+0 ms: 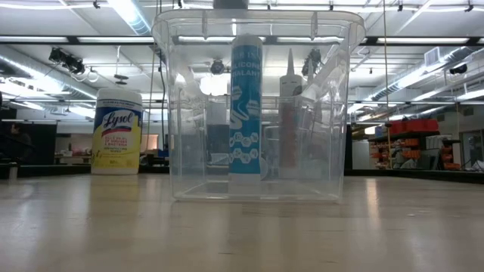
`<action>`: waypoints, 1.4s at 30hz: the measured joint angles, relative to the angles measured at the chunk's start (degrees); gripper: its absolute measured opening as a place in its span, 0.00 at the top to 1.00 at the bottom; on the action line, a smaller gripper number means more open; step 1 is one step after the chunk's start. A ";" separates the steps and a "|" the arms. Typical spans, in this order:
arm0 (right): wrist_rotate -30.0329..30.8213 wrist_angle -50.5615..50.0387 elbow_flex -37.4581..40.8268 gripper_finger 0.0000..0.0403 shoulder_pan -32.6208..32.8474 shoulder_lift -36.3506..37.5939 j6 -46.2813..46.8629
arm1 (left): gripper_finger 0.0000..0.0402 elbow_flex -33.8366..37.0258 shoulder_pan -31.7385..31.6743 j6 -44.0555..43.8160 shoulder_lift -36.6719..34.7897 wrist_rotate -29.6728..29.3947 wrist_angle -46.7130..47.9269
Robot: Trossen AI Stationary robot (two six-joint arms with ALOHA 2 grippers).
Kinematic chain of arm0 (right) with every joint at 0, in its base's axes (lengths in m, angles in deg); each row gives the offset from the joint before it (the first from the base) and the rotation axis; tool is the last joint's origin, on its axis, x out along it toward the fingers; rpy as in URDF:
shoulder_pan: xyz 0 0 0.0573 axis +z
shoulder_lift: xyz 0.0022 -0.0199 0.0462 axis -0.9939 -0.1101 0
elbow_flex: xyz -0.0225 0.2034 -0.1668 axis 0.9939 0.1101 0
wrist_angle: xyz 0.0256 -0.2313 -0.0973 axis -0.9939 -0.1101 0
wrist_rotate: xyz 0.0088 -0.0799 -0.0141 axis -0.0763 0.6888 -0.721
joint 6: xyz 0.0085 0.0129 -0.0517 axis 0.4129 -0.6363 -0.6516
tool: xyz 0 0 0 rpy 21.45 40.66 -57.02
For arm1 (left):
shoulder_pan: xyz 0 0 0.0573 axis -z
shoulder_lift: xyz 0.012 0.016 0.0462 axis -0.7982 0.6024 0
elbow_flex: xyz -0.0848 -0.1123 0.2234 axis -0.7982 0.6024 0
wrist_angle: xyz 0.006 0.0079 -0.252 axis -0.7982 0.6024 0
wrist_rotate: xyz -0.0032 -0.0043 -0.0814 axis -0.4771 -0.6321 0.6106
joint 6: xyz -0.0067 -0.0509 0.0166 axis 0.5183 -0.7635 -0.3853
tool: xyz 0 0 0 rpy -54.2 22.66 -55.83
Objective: Sort silicone sealant tubes
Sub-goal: Put the left blue sealant into the bottom transparent bin
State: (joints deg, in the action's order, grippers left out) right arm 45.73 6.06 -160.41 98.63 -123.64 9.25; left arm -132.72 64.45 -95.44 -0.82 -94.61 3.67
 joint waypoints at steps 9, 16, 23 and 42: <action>9.78 -5.55 -0.02 0.48 6.32 -1.32 0.48 | 0.02 0.00 -0.01 -0.02 -1.72 -0.38 -0.09; 17.04 -5.07 -0.02 0.48 9.95 -5.36 0.63 | 0.02 0.00 -0.07 -0.50 -2.01 -0.38 -0.76; 24.00 -4.70 -0.02 0.48 11.74 -11.65 5.63 | 0.02 0.00 -0.07 -1.54 -1.99 -0.38 -0.93; 36.28 6.30 11.22 0.48 15.73 -15.69 14.56 | 0.02 0.00 -0.05 -2.22 -1.99 -0.36 -1.23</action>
State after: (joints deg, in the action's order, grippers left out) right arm 82.01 12.36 -149.19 114.36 -139.33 23.80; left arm -132.72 64.40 -97.66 -2.80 -94.97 2.45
